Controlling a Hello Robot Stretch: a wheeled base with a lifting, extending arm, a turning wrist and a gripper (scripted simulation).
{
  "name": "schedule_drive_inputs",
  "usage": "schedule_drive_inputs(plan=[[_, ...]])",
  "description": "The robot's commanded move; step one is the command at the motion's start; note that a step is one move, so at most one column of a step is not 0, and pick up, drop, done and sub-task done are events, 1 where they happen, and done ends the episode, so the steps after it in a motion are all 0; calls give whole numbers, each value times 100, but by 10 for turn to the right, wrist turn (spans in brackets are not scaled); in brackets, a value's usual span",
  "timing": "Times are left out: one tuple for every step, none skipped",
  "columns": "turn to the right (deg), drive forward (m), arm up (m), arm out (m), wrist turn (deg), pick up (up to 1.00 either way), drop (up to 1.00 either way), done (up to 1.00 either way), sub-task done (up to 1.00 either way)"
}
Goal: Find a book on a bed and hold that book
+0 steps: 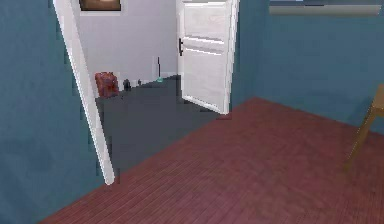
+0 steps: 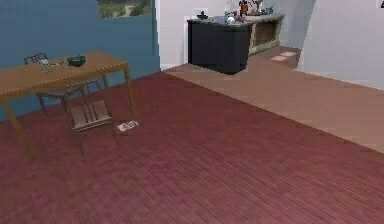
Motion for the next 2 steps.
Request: schedule_drive_inputs(plan=[[-60,0,0,0,0,0,0,0,0],[0,100,0,0,0,0,0,0,0]])
